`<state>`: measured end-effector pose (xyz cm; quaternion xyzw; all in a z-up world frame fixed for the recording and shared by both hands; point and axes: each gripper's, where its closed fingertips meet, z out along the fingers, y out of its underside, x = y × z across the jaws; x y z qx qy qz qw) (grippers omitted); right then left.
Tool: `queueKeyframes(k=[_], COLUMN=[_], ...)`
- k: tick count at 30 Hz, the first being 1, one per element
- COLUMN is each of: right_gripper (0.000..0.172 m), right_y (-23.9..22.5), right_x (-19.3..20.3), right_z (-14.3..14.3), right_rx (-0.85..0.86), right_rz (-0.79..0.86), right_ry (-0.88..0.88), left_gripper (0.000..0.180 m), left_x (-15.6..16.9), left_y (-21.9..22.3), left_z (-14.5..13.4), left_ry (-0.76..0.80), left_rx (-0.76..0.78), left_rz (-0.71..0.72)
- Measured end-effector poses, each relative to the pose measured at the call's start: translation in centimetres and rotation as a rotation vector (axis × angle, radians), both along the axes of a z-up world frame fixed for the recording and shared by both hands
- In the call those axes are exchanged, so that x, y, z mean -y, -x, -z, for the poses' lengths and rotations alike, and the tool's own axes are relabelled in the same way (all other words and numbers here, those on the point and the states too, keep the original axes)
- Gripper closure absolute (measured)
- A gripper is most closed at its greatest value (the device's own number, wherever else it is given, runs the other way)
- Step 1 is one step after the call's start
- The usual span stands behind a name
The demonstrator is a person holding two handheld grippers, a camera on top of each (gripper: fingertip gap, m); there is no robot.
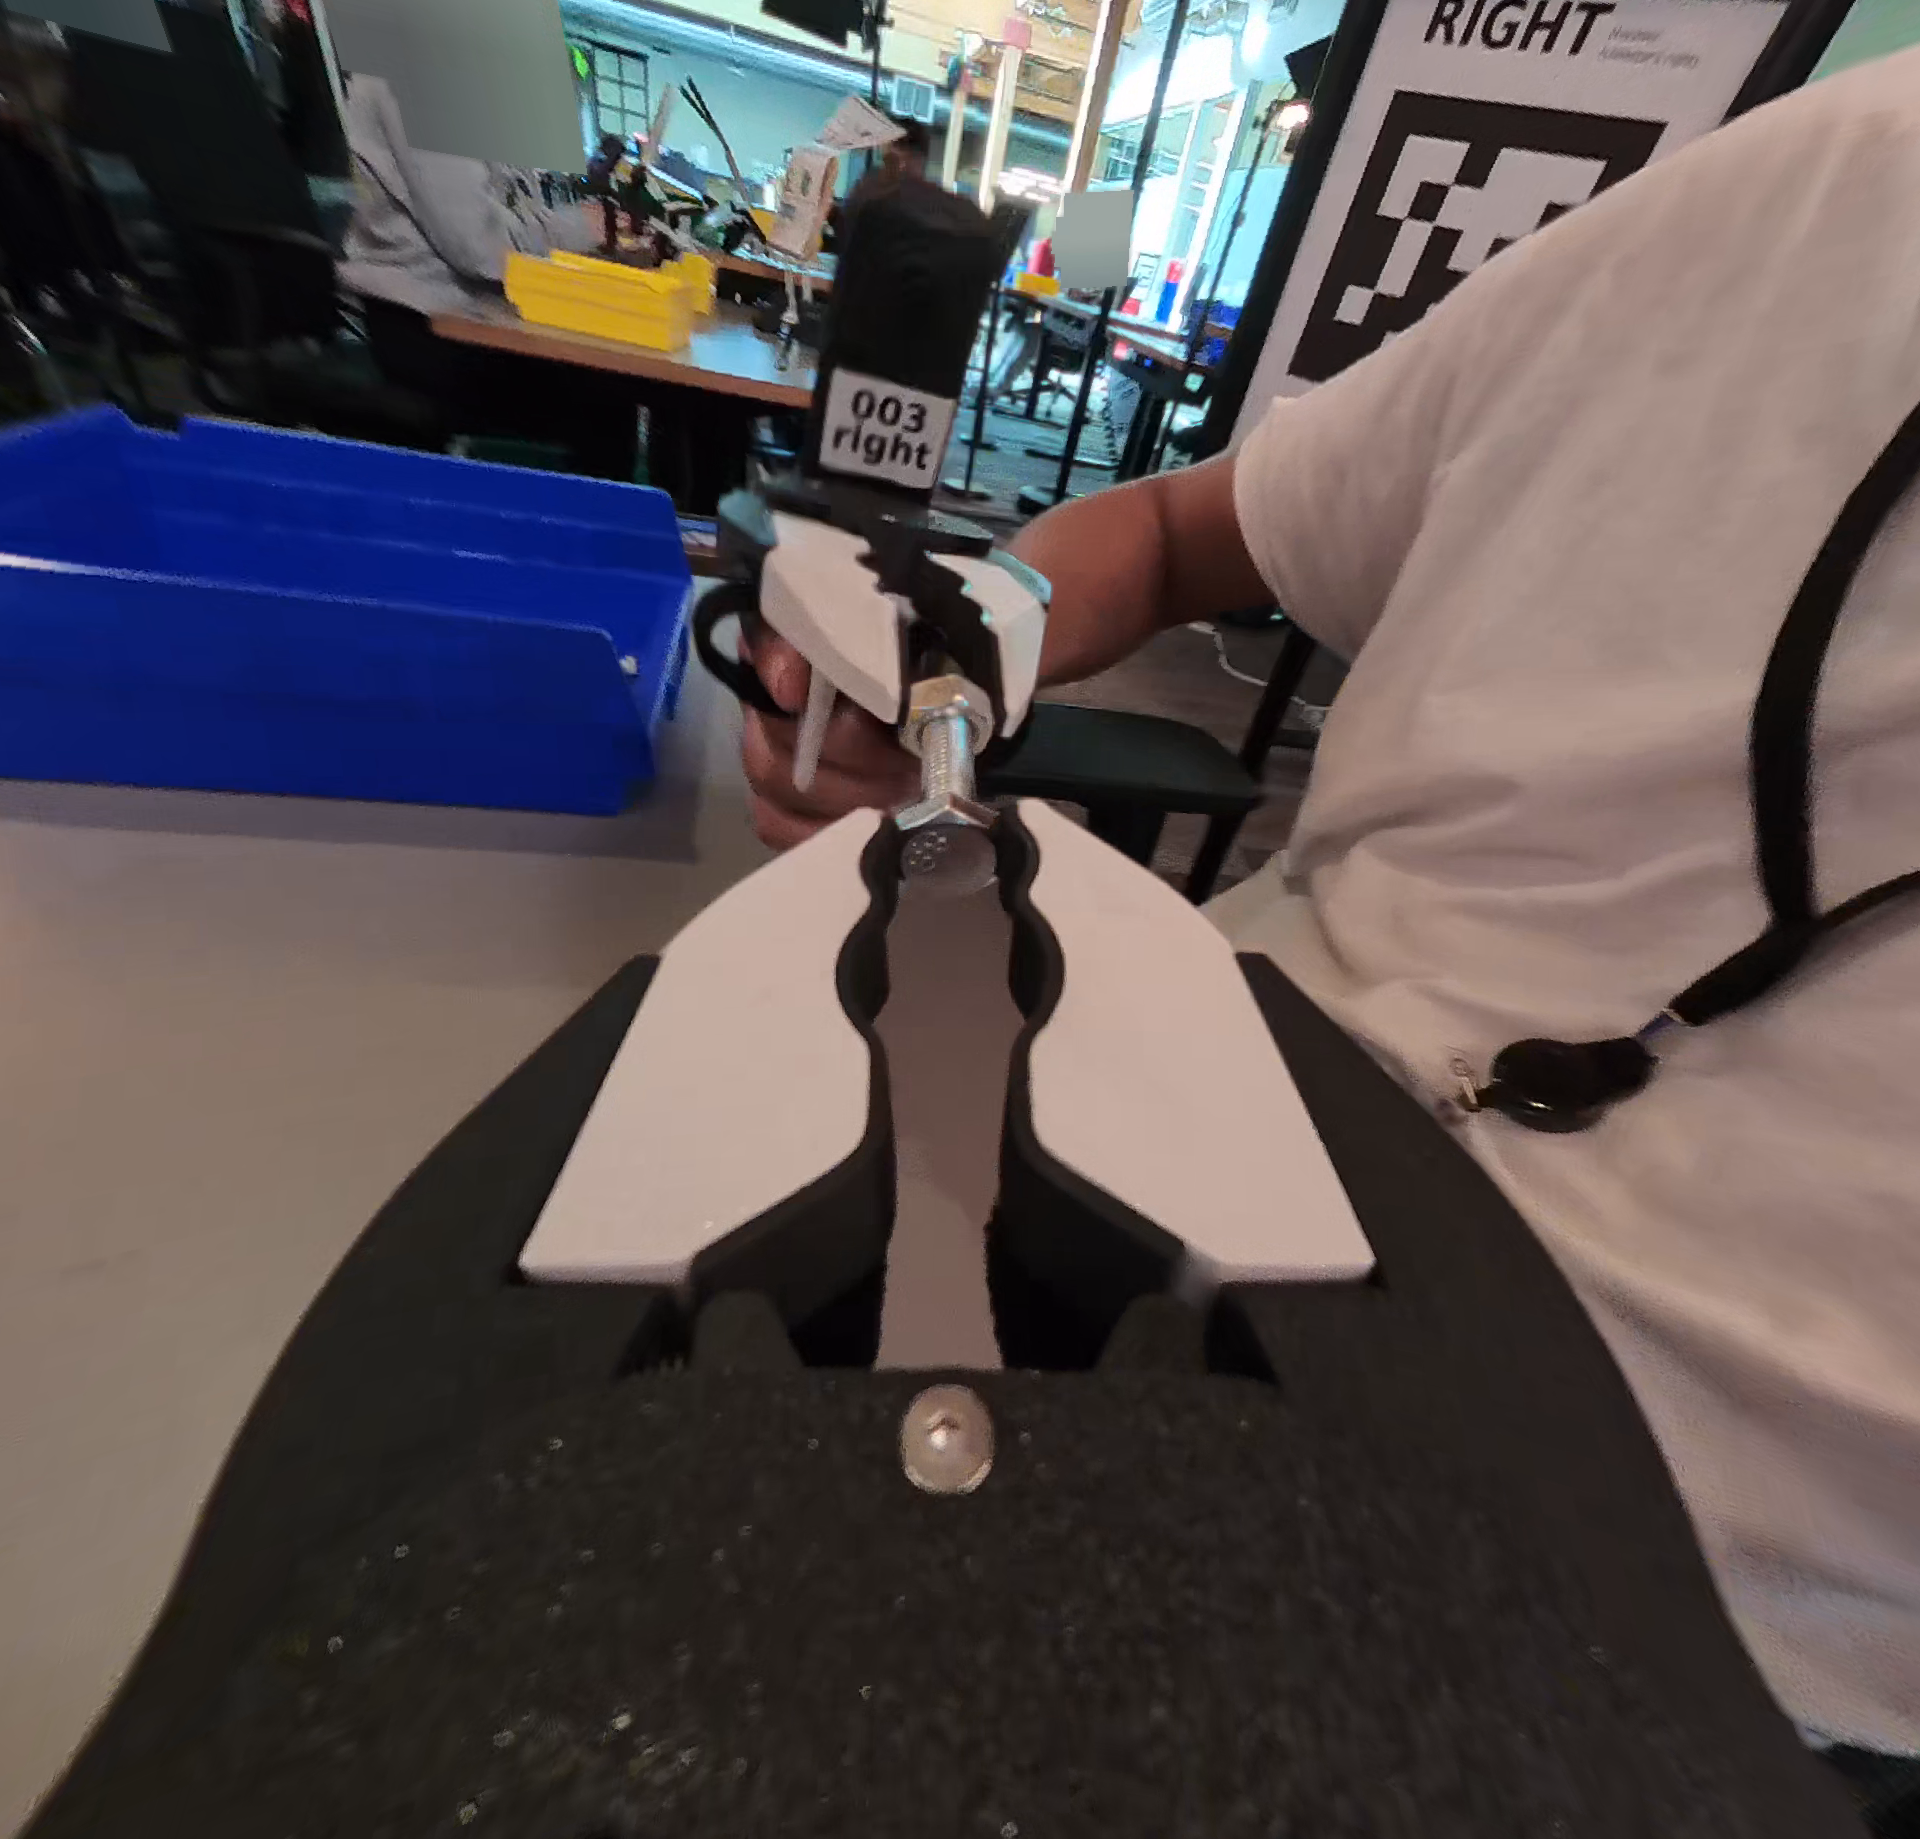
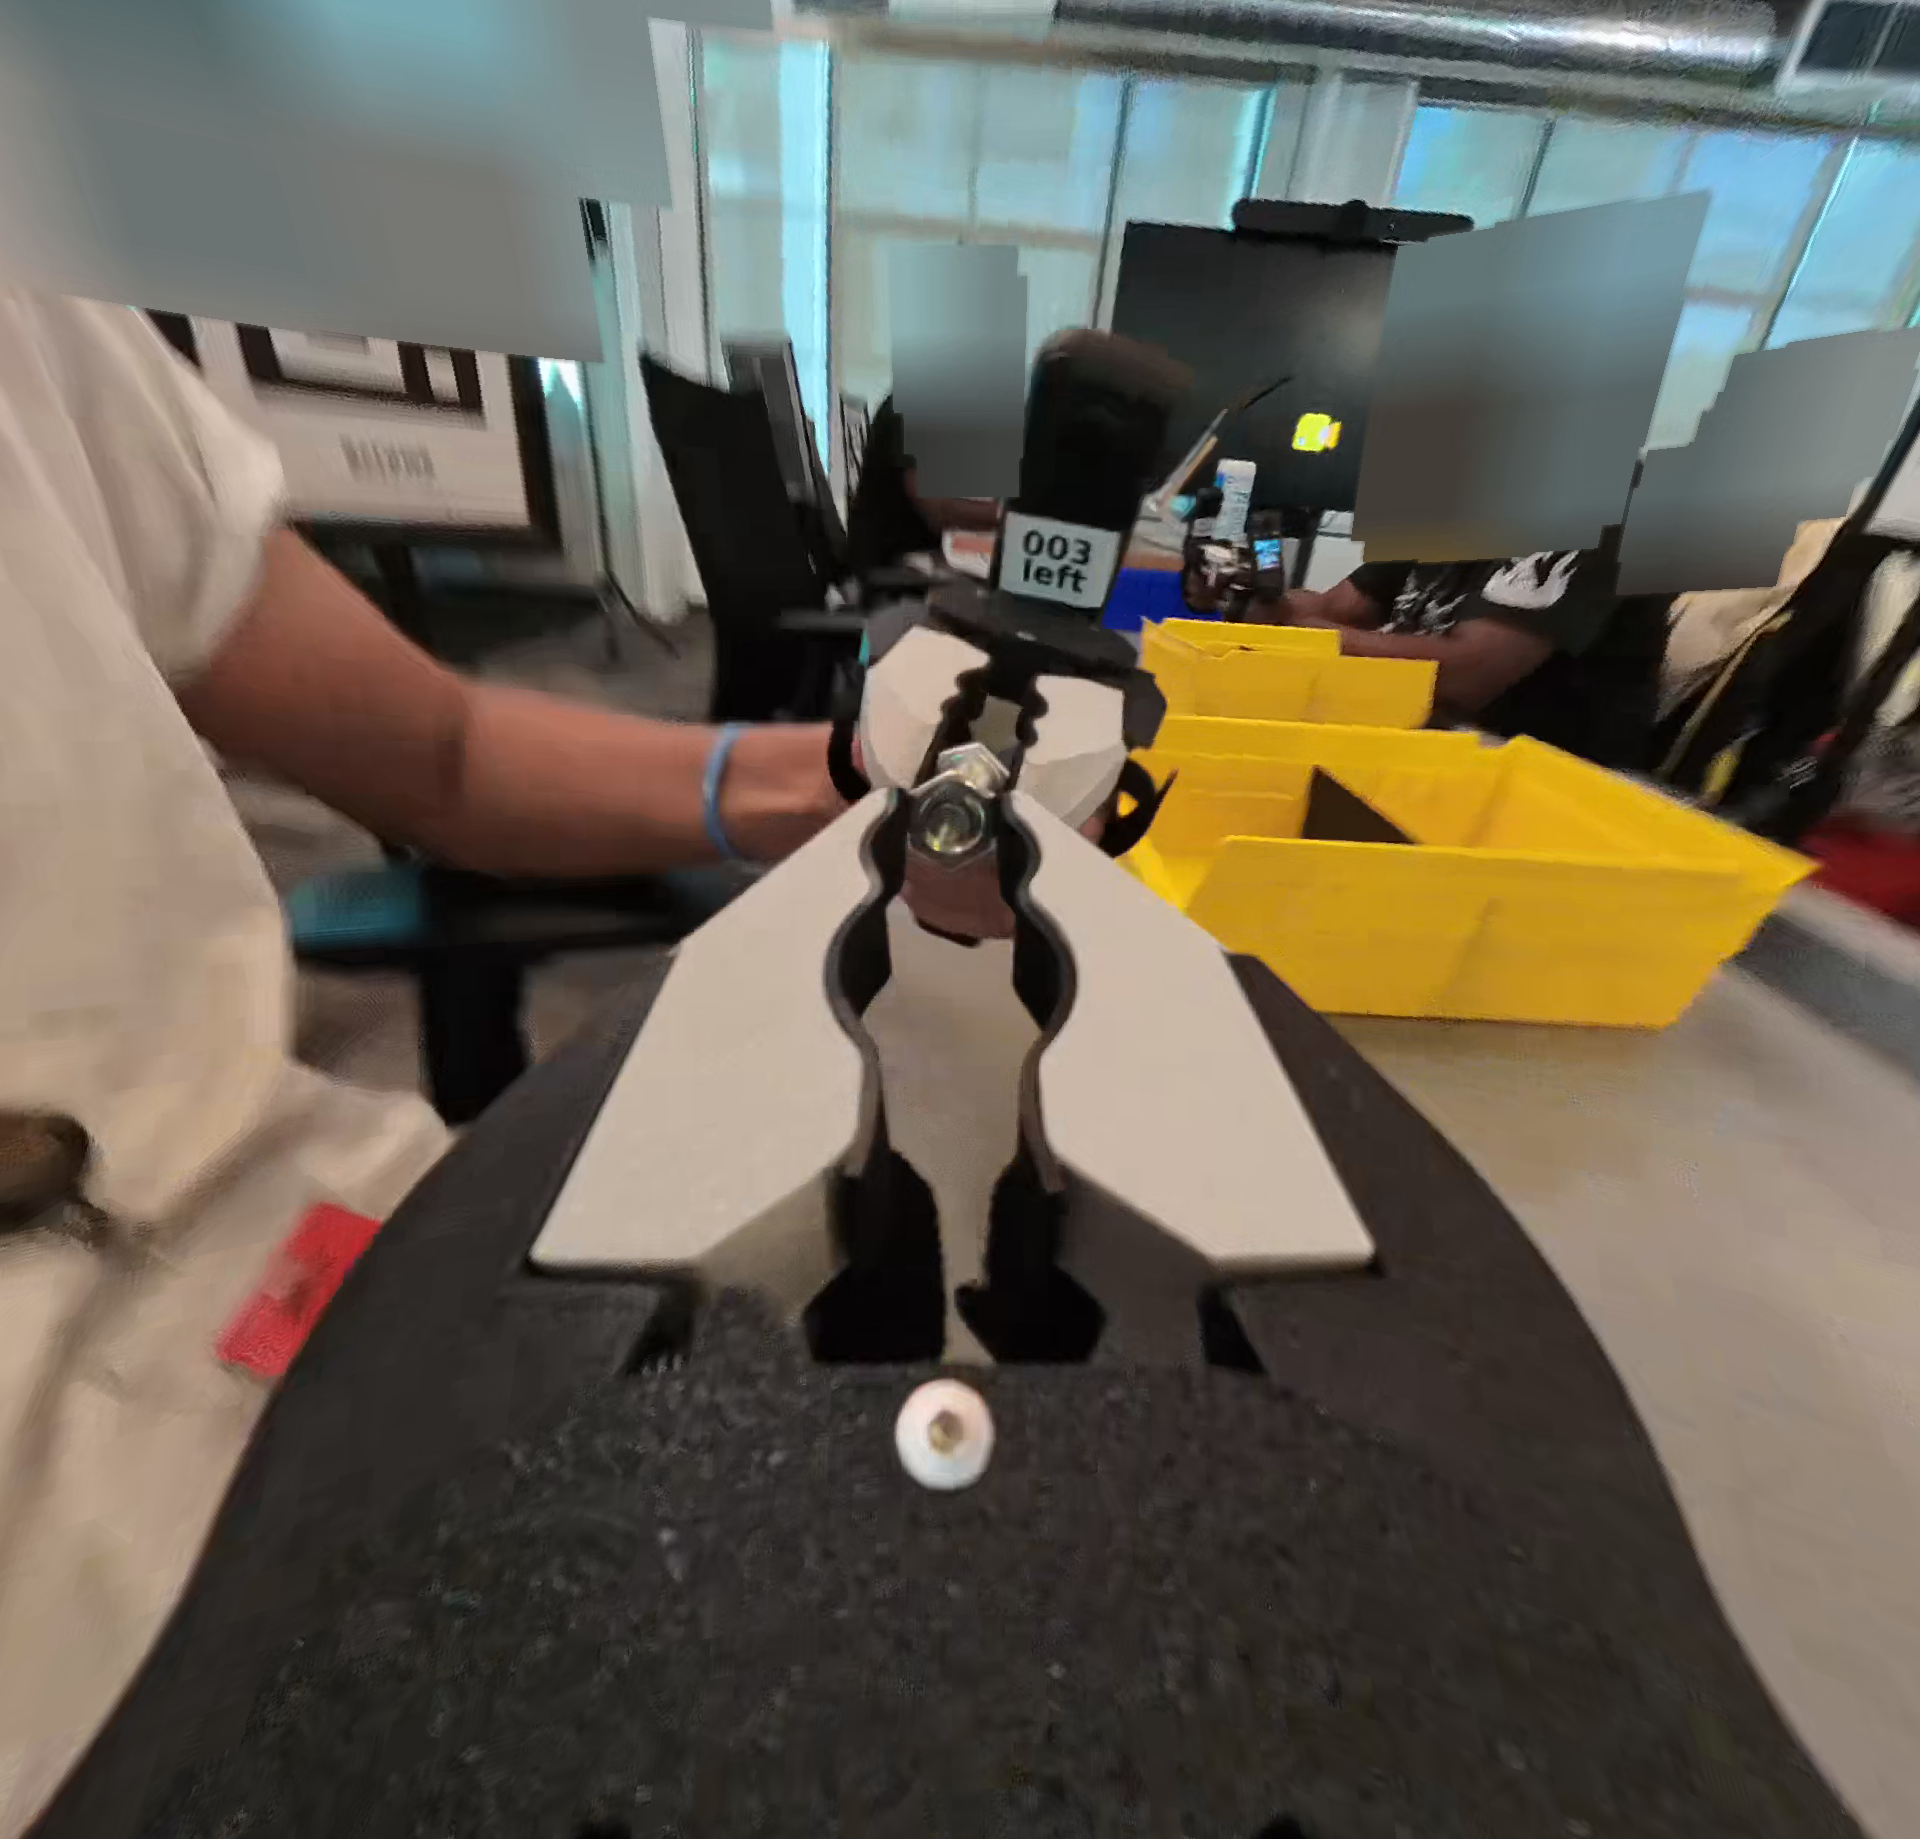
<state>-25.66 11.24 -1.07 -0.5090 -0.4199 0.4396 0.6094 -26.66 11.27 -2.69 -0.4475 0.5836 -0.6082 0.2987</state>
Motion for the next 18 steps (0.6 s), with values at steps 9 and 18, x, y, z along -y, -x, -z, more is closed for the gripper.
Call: queueKeyframes(k=[9, 18], right_gripper=[0.155, 0.155], right_y=[-0.4, -0.7], right_x=[0.8, 1.7], right_z=[-3.3, -3.6], right_rx=[-0.311, 0.023], right_rz=[-0.048, 0.100], right_ry=[0.053, -0.468], left_gripper=[0.163, 0.163], left_x=[0.8, 1.6], left_y=[-0.2, -0.7], left_z=[-3.2, -3.7], left_ry=[0.176, 0.391], left_rx=[0.182, 0.208], left_rz=[0.037, 0.145])
